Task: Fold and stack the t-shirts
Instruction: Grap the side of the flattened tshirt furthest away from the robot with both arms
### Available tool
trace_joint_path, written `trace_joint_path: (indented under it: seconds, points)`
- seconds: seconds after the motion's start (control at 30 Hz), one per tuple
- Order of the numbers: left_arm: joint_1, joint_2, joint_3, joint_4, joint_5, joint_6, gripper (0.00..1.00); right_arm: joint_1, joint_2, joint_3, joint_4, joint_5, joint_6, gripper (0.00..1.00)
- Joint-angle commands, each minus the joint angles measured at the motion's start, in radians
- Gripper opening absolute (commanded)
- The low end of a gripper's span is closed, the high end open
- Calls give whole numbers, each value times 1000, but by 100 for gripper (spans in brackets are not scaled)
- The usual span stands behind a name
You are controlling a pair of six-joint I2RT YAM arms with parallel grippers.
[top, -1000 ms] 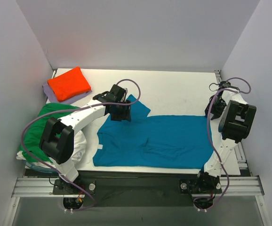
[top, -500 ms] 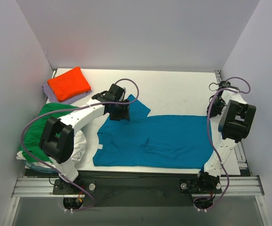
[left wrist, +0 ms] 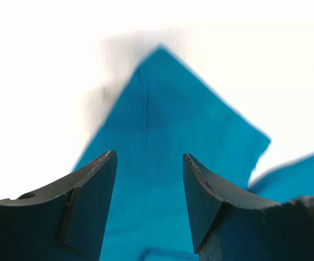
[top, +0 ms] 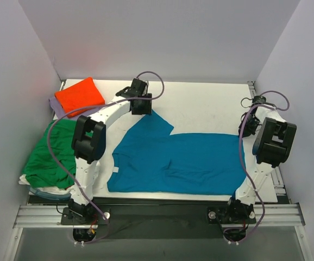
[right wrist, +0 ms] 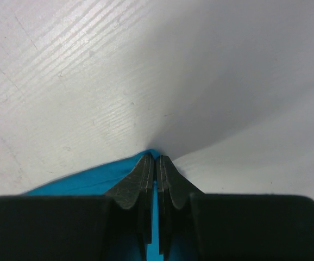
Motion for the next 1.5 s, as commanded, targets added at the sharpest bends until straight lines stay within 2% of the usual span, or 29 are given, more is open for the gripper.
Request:
trace_joint_path:
  seconds: [0.0, 0.33, 0.73, 0.93, 1.2, 1.47]
  points:
    - [6, 93, 164, 50, -29, 101, 61, 6, -33, -50, -60, 28, -7, 0]
    - [29, 304, 412, 42, 7, 185, 60, 7, -38, -41, -91, 32, -18, 0]
    - [43, 361, 423, 88, 104, 184, 57, 18, -3, 21, -124, 22, -6, 0]
    - [44, 380, 433, 95, 126, 164, 52, 26, 3, 22, -129, 20, -2, 0]
    - [43, 384, 419, 98, 153, 154, 30, 29, 2, 21, -131, 29, -1, 0]
    - [44, 380, 417, 102, 178, 158, 0, 29, -47, 13, -155, 52, 16, 0]
